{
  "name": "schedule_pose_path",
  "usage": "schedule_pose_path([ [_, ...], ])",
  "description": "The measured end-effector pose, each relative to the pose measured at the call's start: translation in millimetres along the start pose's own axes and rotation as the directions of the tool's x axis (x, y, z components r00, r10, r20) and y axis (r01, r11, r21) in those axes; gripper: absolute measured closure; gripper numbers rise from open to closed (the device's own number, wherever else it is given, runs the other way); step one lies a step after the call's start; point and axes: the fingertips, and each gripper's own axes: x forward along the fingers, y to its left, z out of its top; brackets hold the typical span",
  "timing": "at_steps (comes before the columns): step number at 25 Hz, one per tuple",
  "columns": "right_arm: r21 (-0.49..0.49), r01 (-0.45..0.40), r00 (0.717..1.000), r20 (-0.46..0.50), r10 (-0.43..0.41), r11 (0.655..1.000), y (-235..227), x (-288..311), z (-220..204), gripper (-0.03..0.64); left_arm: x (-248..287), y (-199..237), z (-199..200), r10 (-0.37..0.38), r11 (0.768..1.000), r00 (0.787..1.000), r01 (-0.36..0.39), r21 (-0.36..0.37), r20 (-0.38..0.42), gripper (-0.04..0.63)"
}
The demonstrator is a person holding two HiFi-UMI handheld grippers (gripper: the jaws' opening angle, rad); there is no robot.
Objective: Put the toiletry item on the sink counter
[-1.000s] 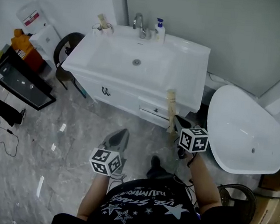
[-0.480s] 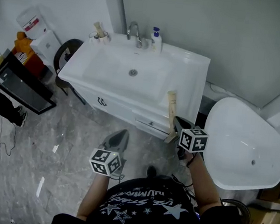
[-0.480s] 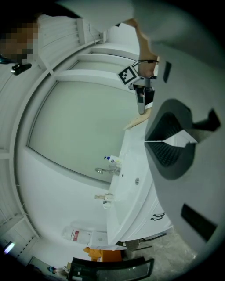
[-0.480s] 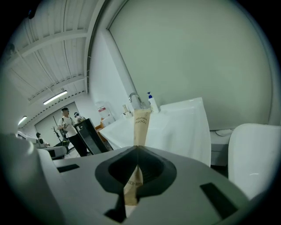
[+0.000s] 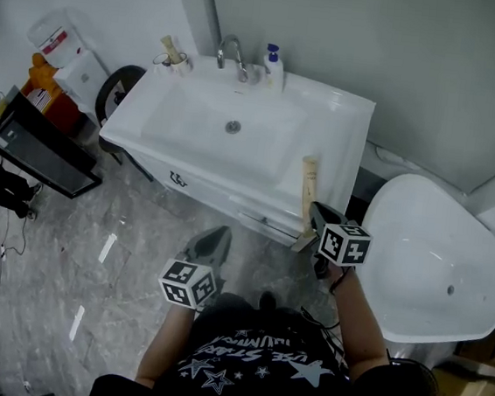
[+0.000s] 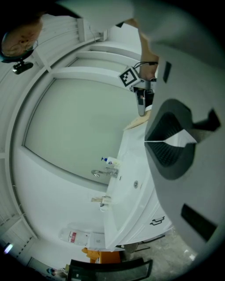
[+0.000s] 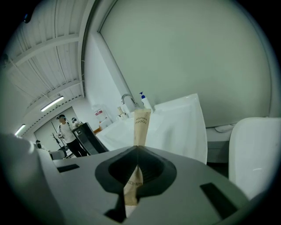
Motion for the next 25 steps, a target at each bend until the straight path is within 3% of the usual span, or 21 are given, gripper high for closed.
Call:
schedule_pose_path([
  [7,0.033,0.030,1.000,0.007,-0.030,0.999,-8.9,-0.7,1.1,0.598,12.0,6.9,7.7,-0.016,1.000,1.000,0.016,0.010,-0.014,0.575],
  [16,0.073,0.129,0.991,0.011,-0.130,0.989,-40.8,13.5,11.0,0.598,74.5,11.8,24.7,-0.138,0.989,0.989,0.141,0.044,-0.053,0.575],
  [25,0.122,0.235,0.971,0.010,-0.238,0.964,-65.9,53.9,40.7,0.598,139.0,52.5,60.5,-0.229,0.971,0.969,0.234,0.051,-0.098,0.574],
])
